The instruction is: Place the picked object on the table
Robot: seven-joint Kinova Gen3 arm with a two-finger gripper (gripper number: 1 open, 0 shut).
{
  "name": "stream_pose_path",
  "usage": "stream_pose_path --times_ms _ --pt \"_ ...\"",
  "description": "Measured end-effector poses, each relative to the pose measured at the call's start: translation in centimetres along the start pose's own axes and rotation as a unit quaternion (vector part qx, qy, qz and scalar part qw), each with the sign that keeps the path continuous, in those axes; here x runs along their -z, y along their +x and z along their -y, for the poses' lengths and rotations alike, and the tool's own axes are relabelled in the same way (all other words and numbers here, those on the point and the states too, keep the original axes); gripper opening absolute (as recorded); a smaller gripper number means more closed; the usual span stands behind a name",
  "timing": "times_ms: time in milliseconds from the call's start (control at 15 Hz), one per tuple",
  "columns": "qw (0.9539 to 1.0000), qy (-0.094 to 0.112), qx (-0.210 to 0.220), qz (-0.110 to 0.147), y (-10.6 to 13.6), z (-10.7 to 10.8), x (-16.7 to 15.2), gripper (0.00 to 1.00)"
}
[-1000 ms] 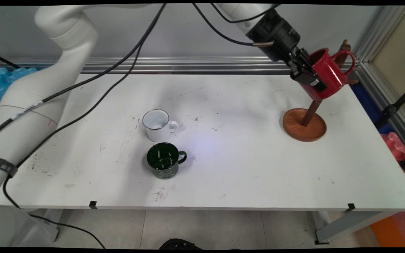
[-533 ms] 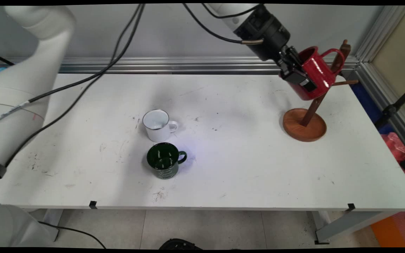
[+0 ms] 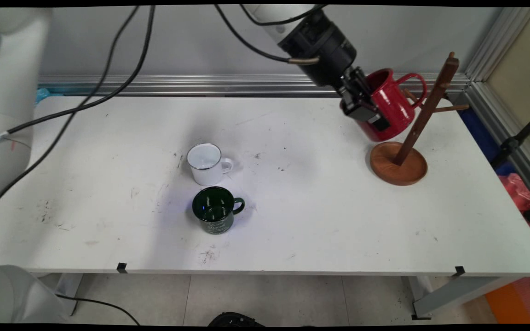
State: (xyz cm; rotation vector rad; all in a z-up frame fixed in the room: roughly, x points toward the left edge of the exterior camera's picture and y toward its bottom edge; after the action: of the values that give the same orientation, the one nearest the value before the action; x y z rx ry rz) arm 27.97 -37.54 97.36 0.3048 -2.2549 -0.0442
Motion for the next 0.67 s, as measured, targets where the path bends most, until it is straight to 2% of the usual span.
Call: stream_pose_path --times_ms 200,333,667 --pt "0.9997 0.019 0.003 0.014 -0.6 -1.3 0.9 0.00" --pt "0.9988 0.040 0.006 0.028 -1.2 -2.2 1.6 0.00" --pt "0.9939 0.089 0.014 0.064 -2.7 -3.6 3.1 0.00"
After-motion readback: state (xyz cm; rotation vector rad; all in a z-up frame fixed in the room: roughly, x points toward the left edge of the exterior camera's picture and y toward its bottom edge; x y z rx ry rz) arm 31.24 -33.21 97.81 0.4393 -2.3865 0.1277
